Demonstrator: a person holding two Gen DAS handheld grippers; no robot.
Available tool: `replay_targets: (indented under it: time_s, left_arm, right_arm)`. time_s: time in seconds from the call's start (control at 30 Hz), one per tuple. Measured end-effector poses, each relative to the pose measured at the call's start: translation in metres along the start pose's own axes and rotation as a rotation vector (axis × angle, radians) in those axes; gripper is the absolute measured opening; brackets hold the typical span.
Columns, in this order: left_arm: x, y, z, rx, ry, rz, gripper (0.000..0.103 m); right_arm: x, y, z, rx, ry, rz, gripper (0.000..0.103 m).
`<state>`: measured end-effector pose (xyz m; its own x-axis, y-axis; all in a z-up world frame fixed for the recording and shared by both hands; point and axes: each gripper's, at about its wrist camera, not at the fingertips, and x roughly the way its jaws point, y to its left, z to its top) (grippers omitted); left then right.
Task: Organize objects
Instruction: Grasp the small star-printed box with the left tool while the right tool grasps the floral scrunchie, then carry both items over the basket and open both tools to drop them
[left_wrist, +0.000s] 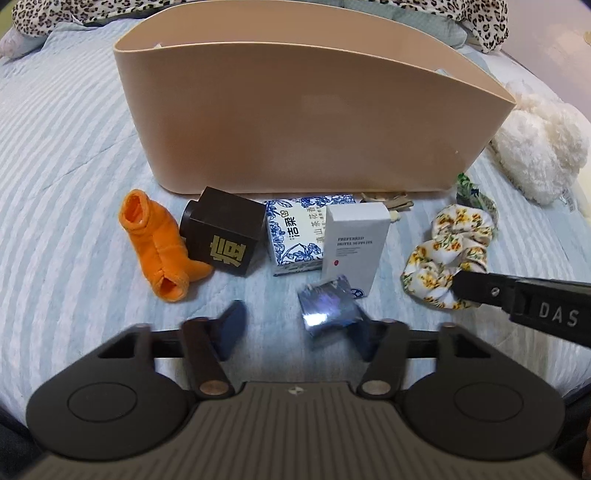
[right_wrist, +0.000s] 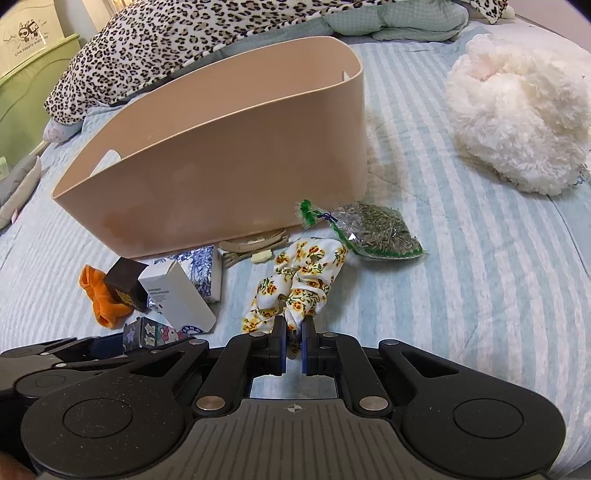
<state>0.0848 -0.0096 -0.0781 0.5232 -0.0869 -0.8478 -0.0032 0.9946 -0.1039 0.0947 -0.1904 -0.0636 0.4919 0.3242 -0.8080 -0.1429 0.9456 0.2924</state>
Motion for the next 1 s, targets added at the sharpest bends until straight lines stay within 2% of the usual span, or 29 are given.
replay_targets:
  time_s: [0.03,0.07,0.1,0.23,0.43,0.8,1.0]
  left_arm:
    - [-0.002,0.001,0.000,0.003,0.000,-0.002,0.043]
    - [-0.003,0.003,-0.001,0.005,0.003,-0.007,0.028]
    - [-0.005,0.006,-0.001,-0.001,0.007,-0.018,0.025]
    - [-0.026,0.025,-0.008,-0.028,-0.008,-0.061,0.025]
    - [-0.040,0.028,-0.006,-0.025,-0.060,-0.102,0.025]
    - [-0.064,0.039,0.003,-0.043,-0.118,-0.106,0.025]
    - [-0.093,0.040,0.027,-0.005,-0.224,-0.083,0.025]
  right_arm:
    - [-0.001,0.000,0.001,0.002,-0.002,0.003,0.007]
    - [-0.002,0.000,0.001,0.002,-0.004,0.007,0.007]
    - [-0.003,0.001,0.002,-0.001,-0.008,0.012,0.007]
    - [-0.015,0.012,0.006,-0.032,-0.043,0.020,0.007]
    - [-0.033,0.021,0.014,-0.042,-0.088,0.031,0.007]
    - [-0.055,0.022,0.026,-0.030,-0.147,0.050,0.007]
    - [-0.071,0.026,0.046,-0.041,-0.214,0.055,0.007]
